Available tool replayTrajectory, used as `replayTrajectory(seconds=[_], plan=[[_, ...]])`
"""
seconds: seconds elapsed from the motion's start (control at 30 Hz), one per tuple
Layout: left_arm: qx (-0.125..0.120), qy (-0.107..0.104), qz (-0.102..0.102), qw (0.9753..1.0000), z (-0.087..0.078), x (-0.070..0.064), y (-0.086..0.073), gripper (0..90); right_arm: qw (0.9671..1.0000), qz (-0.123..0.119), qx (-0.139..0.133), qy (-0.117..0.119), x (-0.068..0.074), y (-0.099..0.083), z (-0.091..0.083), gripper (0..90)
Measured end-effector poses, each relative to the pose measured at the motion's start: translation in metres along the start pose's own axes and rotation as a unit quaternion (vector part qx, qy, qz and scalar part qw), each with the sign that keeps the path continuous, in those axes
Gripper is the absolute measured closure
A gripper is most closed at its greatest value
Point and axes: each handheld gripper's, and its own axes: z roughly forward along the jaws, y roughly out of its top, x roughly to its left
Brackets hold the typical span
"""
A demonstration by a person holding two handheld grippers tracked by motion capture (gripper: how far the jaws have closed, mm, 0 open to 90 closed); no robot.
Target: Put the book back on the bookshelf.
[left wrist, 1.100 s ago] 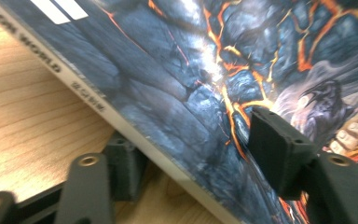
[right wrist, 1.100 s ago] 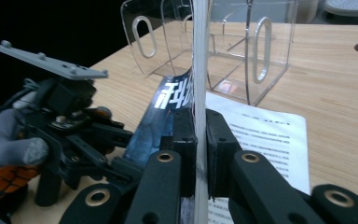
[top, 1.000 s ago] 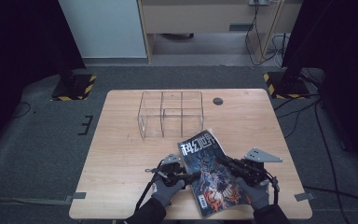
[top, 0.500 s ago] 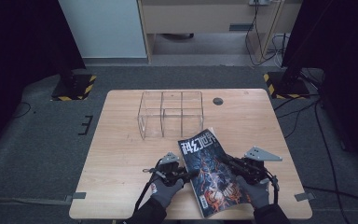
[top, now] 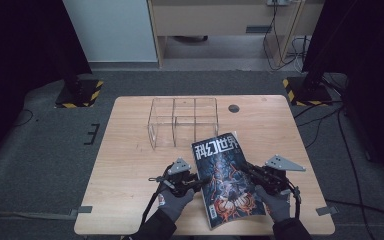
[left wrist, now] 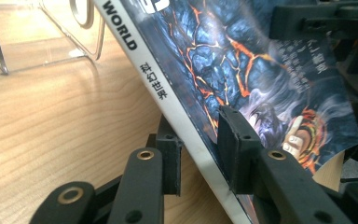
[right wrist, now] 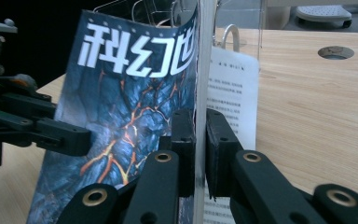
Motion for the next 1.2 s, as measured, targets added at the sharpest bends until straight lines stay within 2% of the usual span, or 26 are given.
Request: replayTrajectory(seconds=[0.33, 0.73, 0.9, 1.03, 1.2], plan=[[-0.011, 0.006, 0.031, 0.9994, -0.009, -0.008, 0.011, 73.4, 0.9999, 0.000, 0.007, -0.013, -0.007, -0.001, 0.004, 79.6], [-0.023, 0.001, 0.038, 0.9990, -0.017, -0.011, 0.017, 76.7, 0.9998, 0.003, 0.003, -0.022, -0.012, -0.002, 0.007, 71.2], [-0.027, -0.003, 0.047, 0.9985, -0.019, -0.015, 0.020, 77.6, 0.9998, 0.009, 0.002, -0.017, -0.015, -0.002, 0.009, 68.6], [-0.030, -0.006, 0.055, 0.9980, -0.020, -0.017, 0.022, 77.9, 0.9998, 0.012, 0.001, -0.013, -0.016, -0.001, 0.009, 68.4], [-0.034, -0.001, 0.067, 0.9972, -0.022, -0.019, 0.024, 78.1, 0.9998, 0.016, -0.006, -0.006, -0.017, 0.001, 0.008, 73.2]])
